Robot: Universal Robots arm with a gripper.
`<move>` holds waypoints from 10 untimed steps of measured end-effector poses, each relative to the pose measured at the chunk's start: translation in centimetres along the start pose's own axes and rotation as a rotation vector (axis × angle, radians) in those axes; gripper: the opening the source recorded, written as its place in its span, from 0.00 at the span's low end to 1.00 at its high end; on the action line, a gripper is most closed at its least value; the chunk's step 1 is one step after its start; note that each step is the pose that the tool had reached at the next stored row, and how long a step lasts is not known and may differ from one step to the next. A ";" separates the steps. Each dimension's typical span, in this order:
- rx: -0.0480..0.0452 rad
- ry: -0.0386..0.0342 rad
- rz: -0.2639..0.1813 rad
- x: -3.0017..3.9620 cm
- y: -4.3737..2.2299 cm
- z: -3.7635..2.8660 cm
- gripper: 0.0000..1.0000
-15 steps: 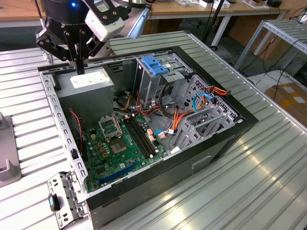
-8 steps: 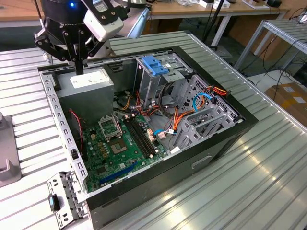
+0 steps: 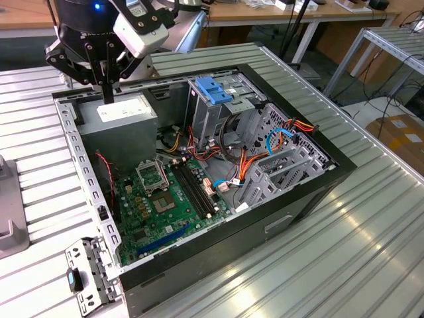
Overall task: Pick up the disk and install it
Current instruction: 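Reach for the disk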
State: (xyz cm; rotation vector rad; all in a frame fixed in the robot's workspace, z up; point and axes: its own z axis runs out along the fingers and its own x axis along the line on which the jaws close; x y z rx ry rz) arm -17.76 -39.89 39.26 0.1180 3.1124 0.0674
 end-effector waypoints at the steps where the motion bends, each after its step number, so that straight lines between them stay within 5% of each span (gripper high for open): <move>1: 0.0000 0.0000 0.000 0.02 0.00 0.00 0.10; 10: 0.0000 0.0000 0.000 0.24 -0.02 -0.01 0.10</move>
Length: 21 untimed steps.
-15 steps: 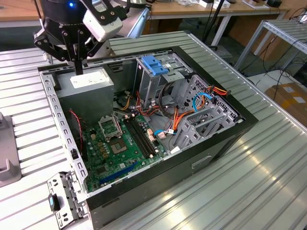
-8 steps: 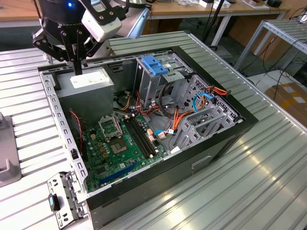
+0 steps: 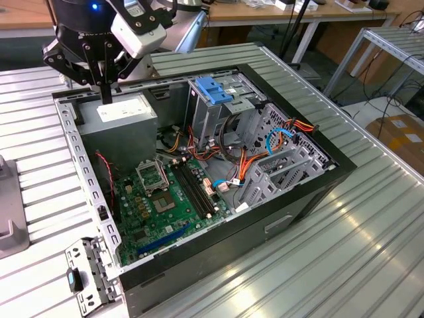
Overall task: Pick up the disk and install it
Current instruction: 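Reach for the disk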
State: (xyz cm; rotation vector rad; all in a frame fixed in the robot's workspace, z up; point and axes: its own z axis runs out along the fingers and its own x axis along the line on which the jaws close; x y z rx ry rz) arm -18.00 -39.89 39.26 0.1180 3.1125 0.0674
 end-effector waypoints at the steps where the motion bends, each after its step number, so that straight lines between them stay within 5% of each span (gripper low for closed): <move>1: 0.0000 0.0001 0.000 0.04 0.00 0.00 0.10; 21: -0.0001 -0.0001 0.000 0.91 -0.07 -0.02 0.10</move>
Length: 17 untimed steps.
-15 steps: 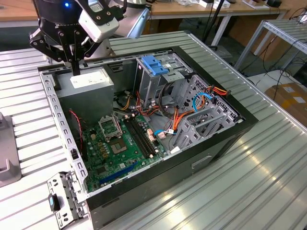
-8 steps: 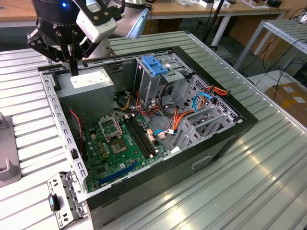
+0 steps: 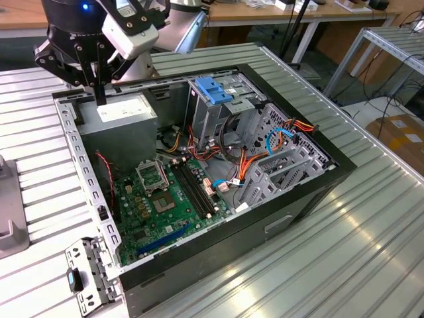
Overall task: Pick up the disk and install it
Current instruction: 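Reach for the disk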
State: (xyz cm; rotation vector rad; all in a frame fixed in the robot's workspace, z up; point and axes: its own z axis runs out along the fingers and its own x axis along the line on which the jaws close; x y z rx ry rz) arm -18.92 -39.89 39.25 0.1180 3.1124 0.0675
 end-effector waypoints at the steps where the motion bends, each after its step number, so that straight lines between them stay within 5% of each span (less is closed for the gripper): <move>1: 0.0001 0.0001 0.000 0.04 0.00 0.00 0.10; 17: 0.0001 0.0001 0.000 0.68 -0.05 -0.02 0.10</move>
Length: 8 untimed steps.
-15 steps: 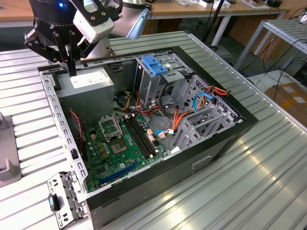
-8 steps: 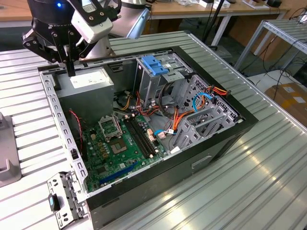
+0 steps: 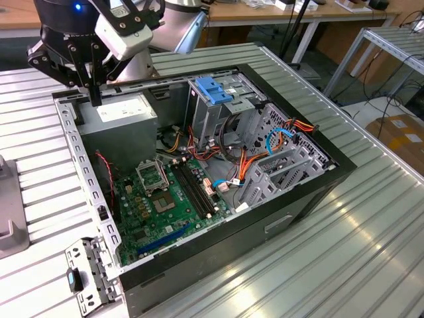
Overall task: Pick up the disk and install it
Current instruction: 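Reach for the disk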
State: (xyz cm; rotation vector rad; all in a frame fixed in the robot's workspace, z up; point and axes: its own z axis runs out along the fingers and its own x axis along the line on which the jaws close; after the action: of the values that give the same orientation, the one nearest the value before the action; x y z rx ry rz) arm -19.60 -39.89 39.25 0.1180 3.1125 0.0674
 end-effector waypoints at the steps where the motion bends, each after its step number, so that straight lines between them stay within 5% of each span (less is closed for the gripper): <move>1: -0.0001 0.0000 0.000 0.05 0.00 0.00 0.10; 8: 0.0000 0.0000 0.000 0.40 -0.03 -0.01 0.10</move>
State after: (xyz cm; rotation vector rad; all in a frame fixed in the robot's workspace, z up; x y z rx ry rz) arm -20.00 -39.89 39.25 0.1180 3.1125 0.0674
